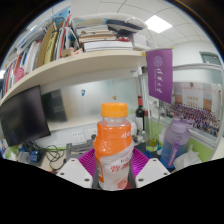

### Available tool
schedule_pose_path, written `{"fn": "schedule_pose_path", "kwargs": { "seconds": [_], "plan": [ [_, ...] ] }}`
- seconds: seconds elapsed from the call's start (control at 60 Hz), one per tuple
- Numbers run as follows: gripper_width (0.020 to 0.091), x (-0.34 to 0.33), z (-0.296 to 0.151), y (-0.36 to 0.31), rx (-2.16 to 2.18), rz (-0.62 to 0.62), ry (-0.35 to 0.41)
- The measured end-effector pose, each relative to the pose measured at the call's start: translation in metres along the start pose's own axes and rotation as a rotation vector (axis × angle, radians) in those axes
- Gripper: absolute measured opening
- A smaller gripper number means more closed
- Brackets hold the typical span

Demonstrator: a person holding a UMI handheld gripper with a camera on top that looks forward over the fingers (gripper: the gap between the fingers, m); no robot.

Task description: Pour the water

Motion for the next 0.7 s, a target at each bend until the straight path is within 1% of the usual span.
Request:
{"fn": "schedule_pose_path", "kwargs": {
  "seconds": [0.05,0.133,0.217,0.267,0.383,0.533,0.55,0.583,0.6,0.65,0.7],
  "plan": [
    [0.0434,0.004,0.017,0.017,-0.030,0.027,-0.007],
    [0.0432,0.012,0.051,0.038,-0.077,0.046,-0.050],
    [0.0433,0.019,0.077,0.048,-0.099,0.045,-0.065],
    [0.0433,0.023,0.087,0.049,-0.107,0.027,-0.058],
    [0.0433,0.031,0.104,0.049,-0.145,0.002,-0.054],
    [0.0435,0.036,0.124,0.054,-0.232,-0.022,-0.073],
    [0.0449,0.035,0.126,0.055,-0.234,-0.020,-0.076],
    [0.0453,0.033,0.129,0.054,-0.226,-0.025,-0.081],
    [0.0453,0.034,0.127,0.054,-0.220,-0.028,-0.063],
    [0.0464,0.032,0.128,0.056,-0.204,-0.032,-0.058],
    [0.0497,0.030,0.128,0.058,-0.189,-0.028,-0.050]
  ]
}}
Point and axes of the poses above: the point between the fingertips, and its own axes, seen from behind it with the camera up: y to the right, z down, x forward, the way the camera looks, the point moved 3 cm from there along -x, backward, against the way the camera looks, and after that the axes turned 14 degrees about y, right-handed, at the moved point
